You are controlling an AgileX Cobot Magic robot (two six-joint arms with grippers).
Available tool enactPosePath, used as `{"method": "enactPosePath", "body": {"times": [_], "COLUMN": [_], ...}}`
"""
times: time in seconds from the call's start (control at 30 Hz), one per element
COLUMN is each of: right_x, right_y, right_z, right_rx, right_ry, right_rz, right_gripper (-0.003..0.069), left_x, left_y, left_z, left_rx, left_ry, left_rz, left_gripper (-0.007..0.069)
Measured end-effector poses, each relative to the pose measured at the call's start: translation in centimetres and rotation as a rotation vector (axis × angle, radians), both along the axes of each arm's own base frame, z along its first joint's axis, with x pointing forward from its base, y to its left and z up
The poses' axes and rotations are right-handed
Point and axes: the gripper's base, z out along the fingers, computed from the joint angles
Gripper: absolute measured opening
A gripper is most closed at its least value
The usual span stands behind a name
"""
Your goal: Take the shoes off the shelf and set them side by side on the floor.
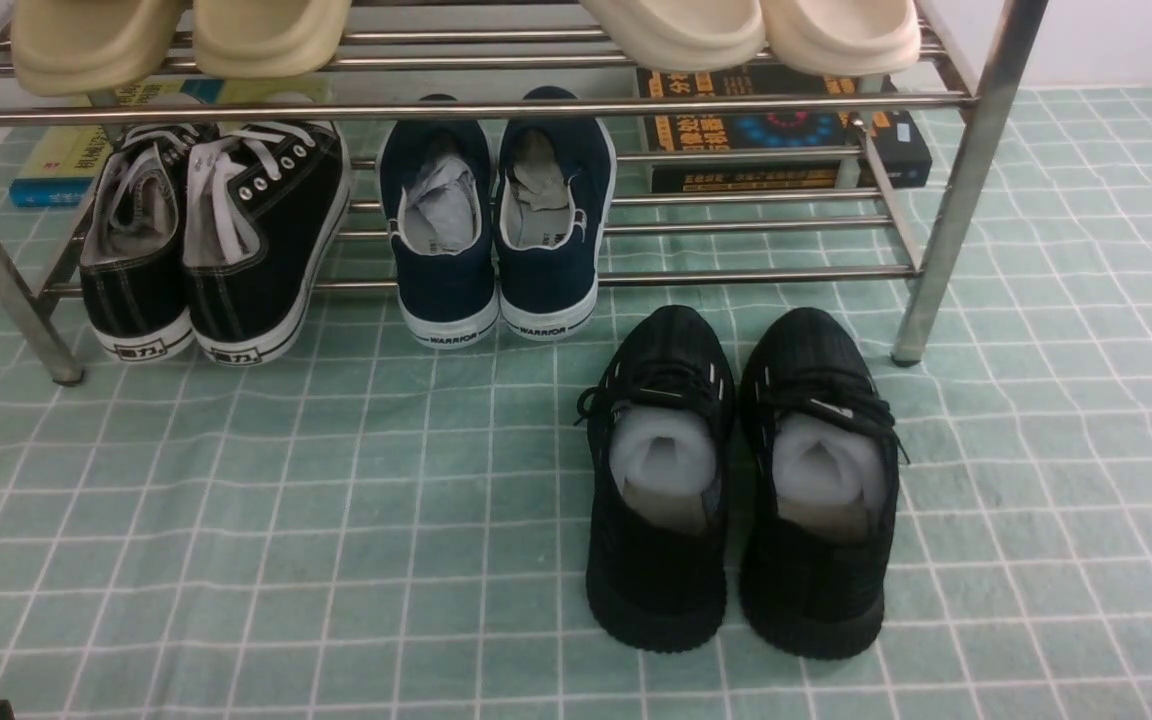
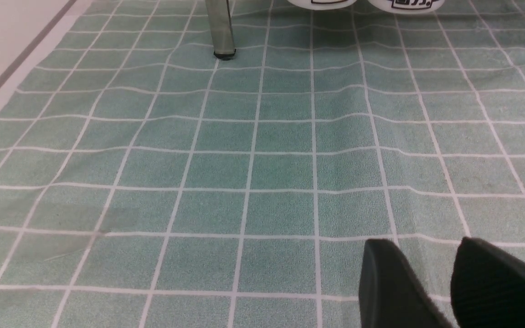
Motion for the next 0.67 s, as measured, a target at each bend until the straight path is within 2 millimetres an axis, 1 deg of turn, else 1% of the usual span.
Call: {"method": "enactPosePath", "body": {"times": [0.67], "right_x": [0.00], "right_y": [0.00], "right_z": [0.00], "right_rx": [0.000], "right_ry": [0.000], "right_rz": [0.000], "right_gripper": [0.0153], "left_x": [0.00], "left_y": [0.00], "left_z": [0.00], "left_rx": [0.000], "left_ry": [0.000], "left_rz": [0.000], "left_gripper": [0.0242]}}
